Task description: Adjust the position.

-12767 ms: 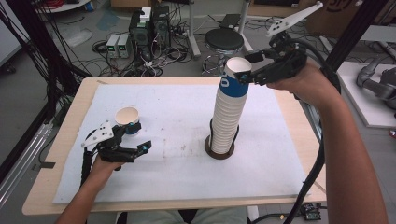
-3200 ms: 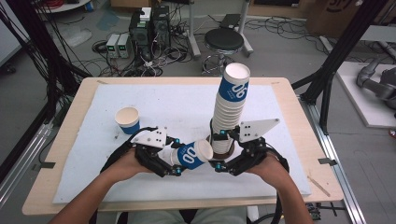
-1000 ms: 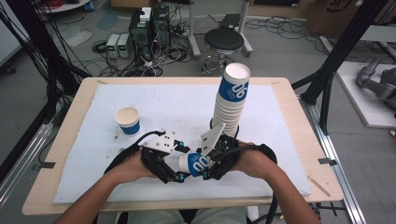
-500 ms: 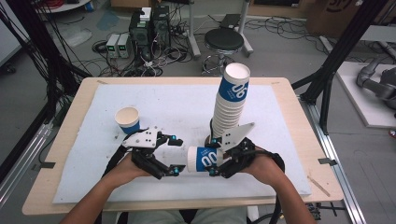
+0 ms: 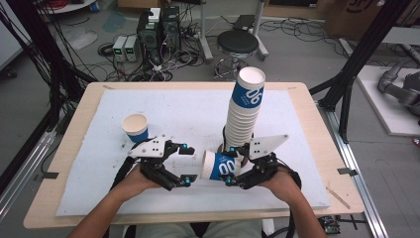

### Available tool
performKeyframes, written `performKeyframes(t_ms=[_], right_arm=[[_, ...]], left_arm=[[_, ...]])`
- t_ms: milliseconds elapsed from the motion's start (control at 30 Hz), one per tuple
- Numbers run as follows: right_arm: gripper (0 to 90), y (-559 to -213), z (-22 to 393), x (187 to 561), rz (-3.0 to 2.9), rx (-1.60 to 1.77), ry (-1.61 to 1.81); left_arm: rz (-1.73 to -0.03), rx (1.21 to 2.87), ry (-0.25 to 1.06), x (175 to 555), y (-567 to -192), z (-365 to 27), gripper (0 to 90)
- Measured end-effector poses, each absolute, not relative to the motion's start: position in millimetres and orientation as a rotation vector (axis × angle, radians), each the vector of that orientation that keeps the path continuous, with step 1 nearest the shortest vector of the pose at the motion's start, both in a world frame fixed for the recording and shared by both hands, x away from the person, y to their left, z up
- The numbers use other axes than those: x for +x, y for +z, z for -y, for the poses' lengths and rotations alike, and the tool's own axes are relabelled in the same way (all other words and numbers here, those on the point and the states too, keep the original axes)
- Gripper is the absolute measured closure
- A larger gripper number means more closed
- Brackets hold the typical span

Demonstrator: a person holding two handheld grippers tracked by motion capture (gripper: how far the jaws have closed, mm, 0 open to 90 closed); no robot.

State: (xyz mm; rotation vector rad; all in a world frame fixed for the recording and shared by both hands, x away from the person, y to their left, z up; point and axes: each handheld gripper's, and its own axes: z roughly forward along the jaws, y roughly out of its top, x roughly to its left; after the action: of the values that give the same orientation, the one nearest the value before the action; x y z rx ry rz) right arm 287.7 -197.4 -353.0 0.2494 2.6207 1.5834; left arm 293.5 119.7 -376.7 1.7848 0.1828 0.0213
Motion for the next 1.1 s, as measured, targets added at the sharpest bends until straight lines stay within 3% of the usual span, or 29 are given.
performKeyframes(t_ms=[1100], right_arm=[[31.8,-366,208,287,-2.485,0.305,1.822]], left_arm=[[-0.18,1.706,-0.017,295,-386,-111,17.7]])
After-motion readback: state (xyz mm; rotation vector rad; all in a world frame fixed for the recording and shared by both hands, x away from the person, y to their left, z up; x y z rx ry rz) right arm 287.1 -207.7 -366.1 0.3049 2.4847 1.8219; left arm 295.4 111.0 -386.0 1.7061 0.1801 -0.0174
